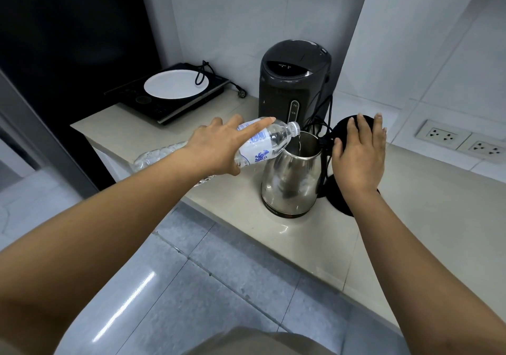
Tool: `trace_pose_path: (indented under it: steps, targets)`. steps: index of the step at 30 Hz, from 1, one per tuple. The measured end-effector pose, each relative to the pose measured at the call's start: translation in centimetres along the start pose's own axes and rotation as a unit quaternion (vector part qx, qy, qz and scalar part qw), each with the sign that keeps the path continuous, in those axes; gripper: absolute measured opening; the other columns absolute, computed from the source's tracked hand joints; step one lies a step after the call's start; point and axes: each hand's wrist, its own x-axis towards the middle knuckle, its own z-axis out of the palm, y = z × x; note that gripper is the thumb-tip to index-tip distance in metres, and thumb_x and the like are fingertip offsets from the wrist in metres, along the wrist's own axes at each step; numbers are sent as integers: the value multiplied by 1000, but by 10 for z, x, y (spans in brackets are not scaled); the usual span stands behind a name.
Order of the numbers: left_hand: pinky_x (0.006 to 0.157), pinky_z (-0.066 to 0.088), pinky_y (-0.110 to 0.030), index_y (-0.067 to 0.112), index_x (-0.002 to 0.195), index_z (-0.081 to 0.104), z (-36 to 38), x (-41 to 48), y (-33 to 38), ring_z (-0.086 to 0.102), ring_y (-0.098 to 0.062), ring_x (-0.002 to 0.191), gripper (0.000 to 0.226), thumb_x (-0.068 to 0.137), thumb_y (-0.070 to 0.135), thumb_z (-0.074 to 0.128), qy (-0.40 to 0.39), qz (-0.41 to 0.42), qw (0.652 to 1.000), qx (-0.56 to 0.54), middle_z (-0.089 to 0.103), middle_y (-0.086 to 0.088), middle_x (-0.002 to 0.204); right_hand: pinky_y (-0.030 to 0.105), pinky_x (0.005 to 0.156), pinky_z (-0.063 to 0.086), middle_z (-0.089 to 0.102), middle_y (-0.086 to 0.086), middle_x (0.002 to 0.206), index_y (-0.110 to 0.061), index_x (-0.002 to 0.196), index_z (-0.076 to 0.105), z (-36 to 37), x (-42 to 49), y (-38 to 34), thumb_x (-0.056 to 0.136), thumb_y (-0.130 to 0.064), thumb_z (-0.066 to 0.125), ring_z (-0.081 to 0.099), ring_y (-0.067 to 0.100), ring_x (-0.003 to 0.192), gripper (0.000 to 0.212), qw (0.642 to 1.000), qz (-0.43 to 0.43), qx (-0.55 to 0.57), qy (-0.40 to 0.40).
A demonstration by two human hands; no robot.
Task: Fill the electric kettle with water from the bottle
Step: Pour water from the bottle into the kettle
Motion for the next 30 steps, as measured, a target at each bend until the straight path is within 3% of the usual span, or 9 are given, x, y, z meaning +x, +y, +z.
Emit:
trace_pose_path:
  steps: [9,19,30]
  targets:
    - [78,50,-45,54,146,-14,14,-6,15,49,-34,108,122,68,43,79,25,-20,996,-86,39,-2,134,43,122,10,38,11,152,-3,141,45,-5,1,0,98,-26,42,13,32,149,49,1000,-8,-6,-21]
    - [78,52,-46,50,146,-15,33,-7,46,52,-31,102,127,66,44,82,77,-60,960,-264,37,-5,131,43,122,7,27,10,158,-10,144,40,-16,-1,4,99,-25,43,12,30,149,48,998,-22,-10,-53]
    - [78,51,-38,46,146,-17,44,-7,88,53,-25,98,134,62,43,87,119,7,921,-370,36,-2,125,36,123,5,24,7,159,-11,150,30,-45,-33,29,103,-29,31,11,23,150,50,998,31,-23,-49]
